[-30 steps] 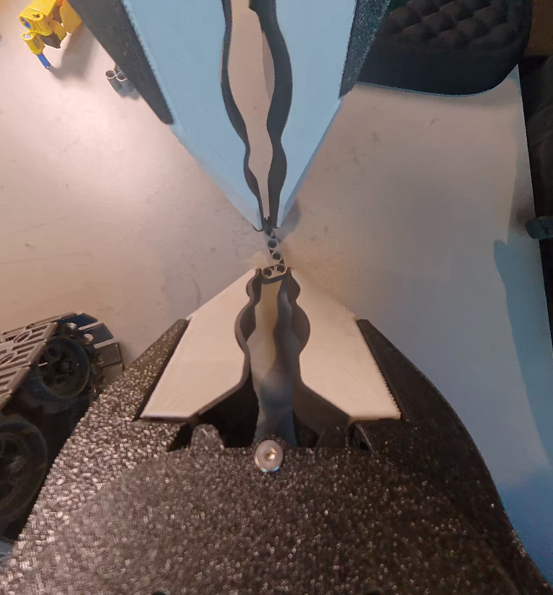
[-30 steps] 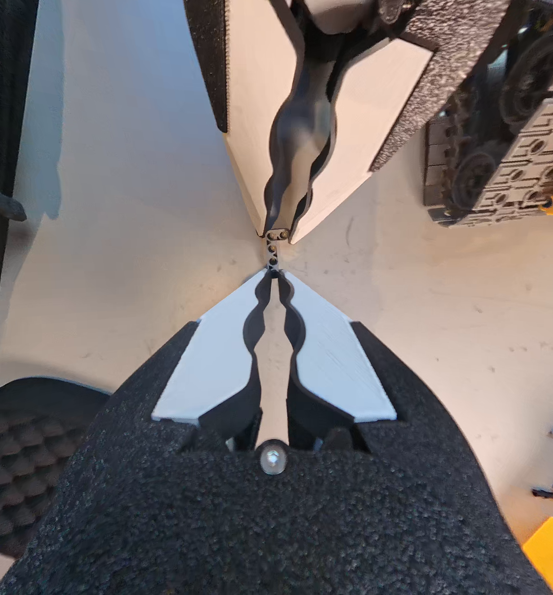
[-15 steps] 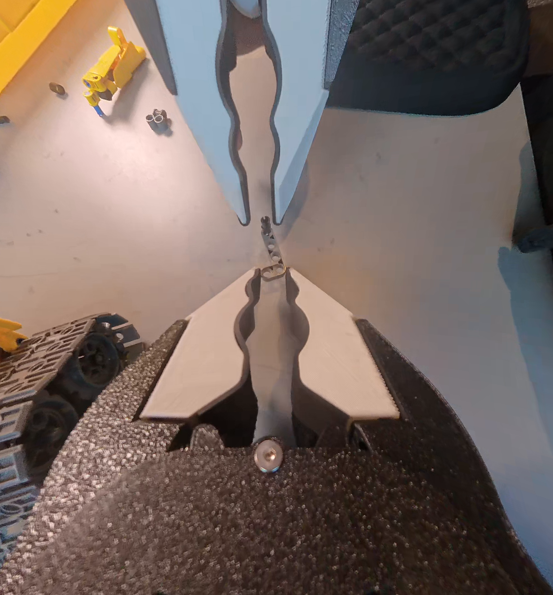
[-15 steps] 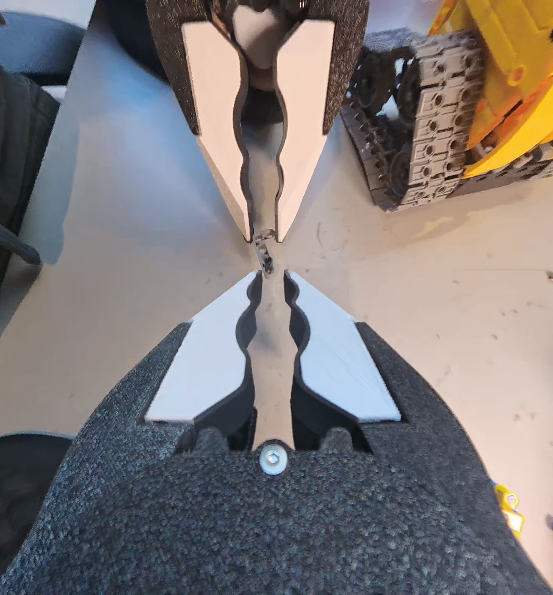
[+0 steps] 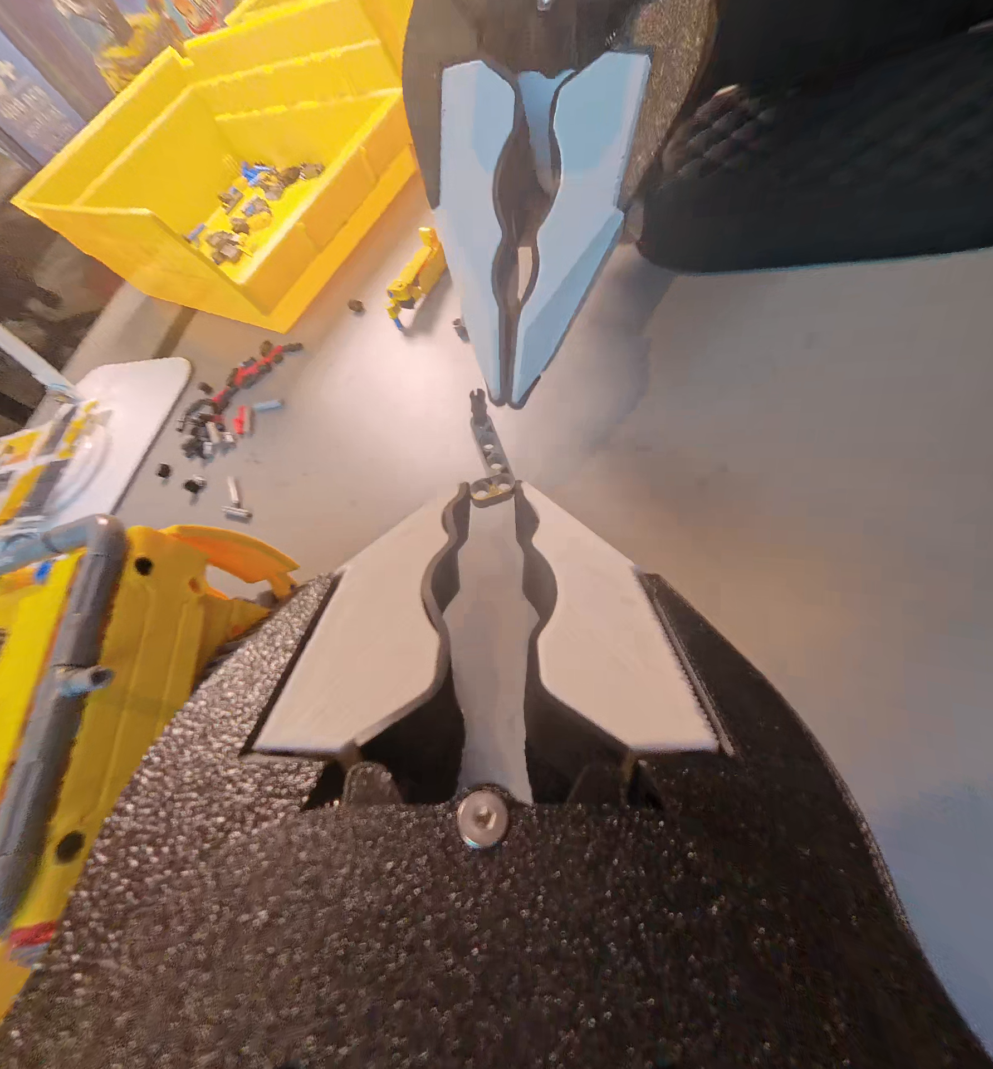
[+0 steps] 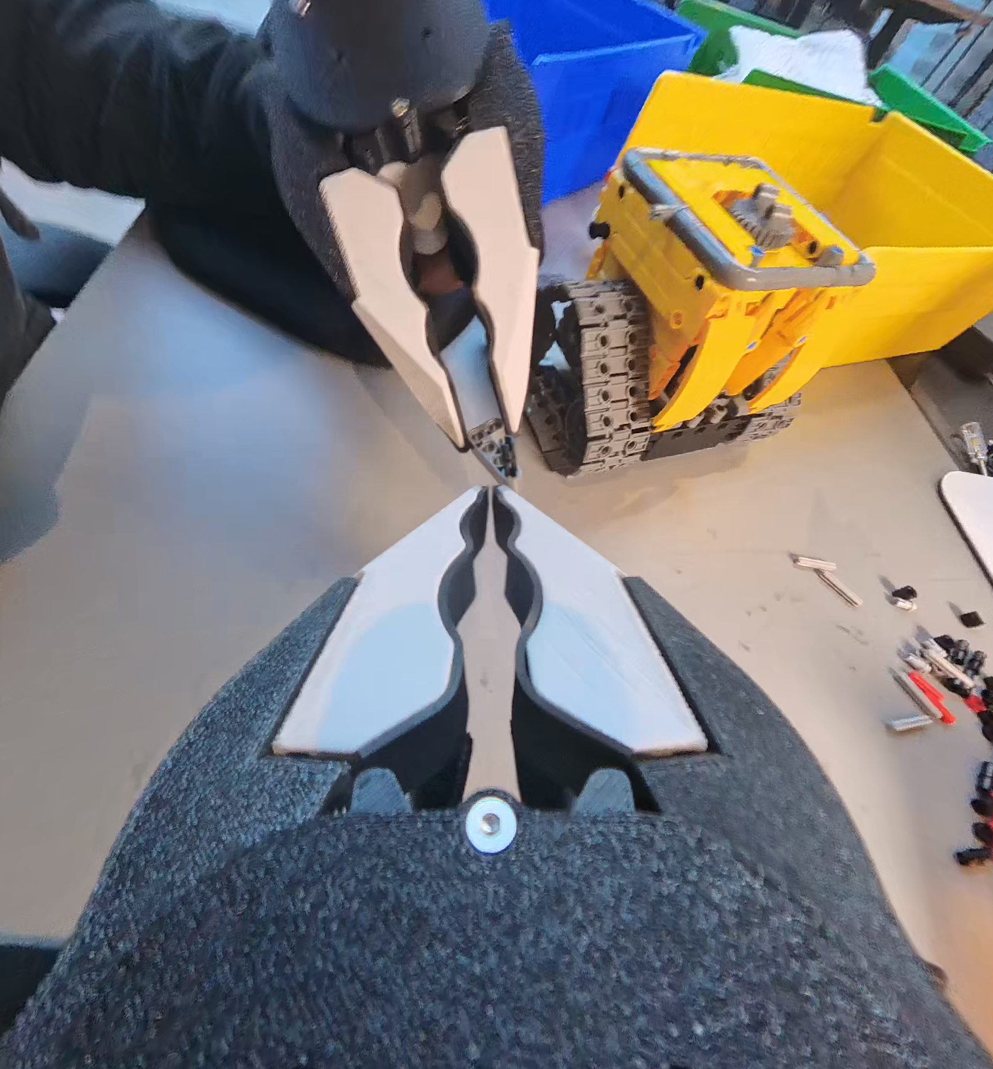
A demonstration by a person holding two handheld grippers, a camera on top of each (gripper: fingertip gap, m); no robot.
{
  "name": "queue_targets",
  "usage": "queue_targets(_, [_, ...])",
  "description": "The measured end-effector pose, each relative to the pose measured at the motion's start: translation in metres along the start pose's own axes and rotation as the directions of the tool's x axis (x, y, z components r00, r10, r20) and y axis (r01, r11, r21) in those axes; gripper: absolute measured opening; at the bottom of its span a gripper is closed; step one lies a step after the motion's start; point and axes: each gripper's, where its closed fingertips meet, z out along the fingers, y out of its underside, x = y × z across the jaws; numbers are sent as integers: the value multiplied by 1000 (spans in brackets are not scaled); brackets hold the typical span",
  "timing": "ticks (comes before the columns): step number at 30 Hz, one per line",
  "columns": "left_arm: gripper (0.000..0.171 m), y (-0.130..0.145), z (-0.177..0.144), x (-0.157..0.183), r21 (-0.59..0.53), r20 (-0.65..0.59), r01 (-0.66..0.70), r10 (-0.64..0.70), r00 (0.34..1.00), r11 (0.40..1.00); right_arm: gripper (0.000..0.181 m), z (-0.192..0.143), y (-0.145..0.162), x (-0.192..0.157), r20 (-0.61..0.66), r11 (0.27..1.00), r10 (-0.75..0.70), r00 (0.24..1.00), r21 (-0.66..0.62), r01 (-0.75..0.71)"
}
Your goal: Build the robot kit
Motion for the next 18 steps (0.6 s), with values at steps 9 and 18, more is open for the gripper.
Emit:
queue_targets(9, [14,-2,-1,-19,-145,284,-411,436,854,900,49,6,-7,5,167,911,395,903,58,-409])
queue_targets(18, [14,-8,2,-17,-217,349,-568,607,714,794,25,8,-9,8,166,912,382,909,89,-400])
